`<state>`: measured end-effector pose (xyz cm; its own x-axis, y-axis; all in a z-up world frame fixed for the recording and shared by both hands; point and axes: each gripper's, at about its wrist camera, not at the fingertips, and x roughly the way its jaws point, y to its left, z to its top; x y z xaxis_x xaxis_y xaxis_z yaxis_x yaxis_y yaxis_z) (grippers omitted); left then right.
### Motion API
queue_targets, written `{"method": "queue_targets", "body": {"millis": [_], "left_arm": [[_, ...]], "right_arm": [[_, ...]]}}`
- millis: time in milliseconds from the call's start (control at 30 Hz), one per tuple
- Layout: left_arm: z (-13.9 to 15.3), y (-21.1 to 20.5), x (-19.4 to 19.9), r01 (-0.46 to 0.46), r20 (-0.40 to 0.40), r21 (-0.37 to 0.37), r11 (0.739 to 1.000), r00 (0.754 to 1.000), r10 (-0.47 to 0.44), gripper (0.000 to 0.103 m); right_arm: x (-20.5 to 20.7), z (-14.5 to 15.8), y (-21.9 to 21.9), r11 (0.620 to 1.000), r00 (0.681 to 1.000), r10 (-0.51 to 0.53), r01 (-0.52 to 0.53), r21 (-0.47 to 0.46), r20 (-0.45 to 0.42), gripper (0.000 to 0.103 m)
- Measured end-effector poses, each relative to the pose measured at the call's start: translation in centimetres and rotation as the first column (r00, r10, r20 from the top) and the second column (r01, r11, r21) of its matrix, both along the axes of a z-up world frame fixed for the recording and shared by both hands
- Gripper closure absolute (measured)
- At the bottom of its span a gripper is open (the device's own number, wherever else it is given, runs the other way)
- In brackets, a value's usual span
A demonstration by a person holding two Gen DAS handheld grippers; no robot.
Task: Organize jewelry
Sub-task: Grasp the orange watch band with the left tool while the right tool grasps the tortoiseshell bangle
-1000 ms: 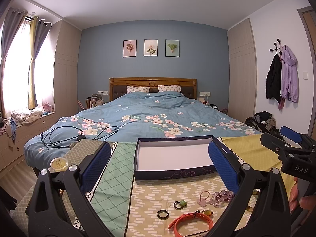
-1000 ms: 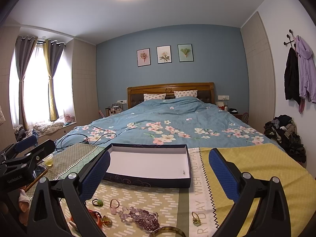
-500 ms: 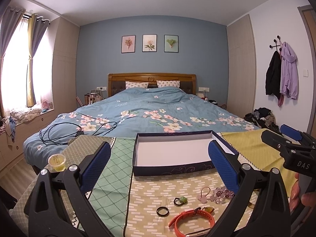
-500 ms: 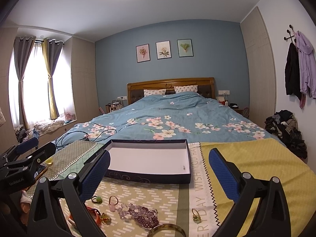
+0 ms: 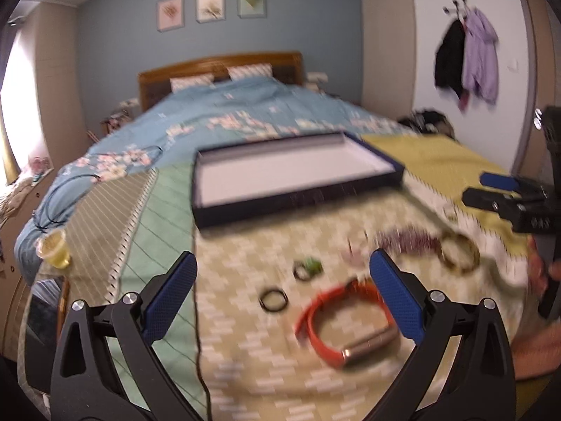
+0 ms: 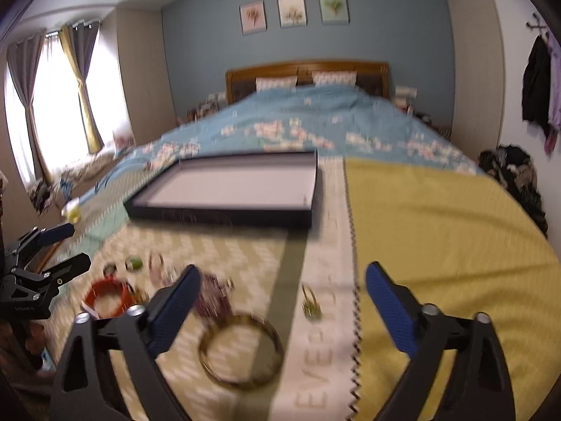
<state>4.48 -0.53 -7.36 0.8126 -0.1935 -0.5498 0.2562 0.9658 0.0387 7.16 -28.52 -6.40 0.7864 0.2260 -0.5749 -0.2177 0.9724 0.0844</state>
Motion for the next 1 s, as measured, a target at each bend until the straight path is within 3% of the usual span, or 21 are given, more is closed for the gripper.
{"method": "queue_targets", "body": {"millis": [300,500,800,1000], "left_arm": [[-3.6,-0.6,0.2,0.090,-0.162,-0.009,0.996,0.983,-0.091,0.037],[-3.2,-0.6,0.0,0.117,-0.212,-0.052,0.992,0.969,-0.125,0.058],[-3.1,0.1,0.5,0.160,-0.276,-0.127,0.979,0.942,-0.190,0.071],[-3.3,-0.2,1.0,0.163,-0.308,-0.100,0.982,0.933,-0.186,0.092]], "right_arm": [[-0.1,-3.1,-0.6,0.994,0.980,0.105,-0.103,0.023,-0.170,0.070],[0.1,-3.5,0.7,0.988,0.965,0.148,-0.151,0.001,-0.215,0.075],[0.6,-3.3,0.8,0.986,0.961,0.148,-0.162,-0.042,-0.234,0.089],[0.9,-3.2,1.0,0.983,0.958,0.165,-0.180,-0.043,-0.236,0.097]]}}
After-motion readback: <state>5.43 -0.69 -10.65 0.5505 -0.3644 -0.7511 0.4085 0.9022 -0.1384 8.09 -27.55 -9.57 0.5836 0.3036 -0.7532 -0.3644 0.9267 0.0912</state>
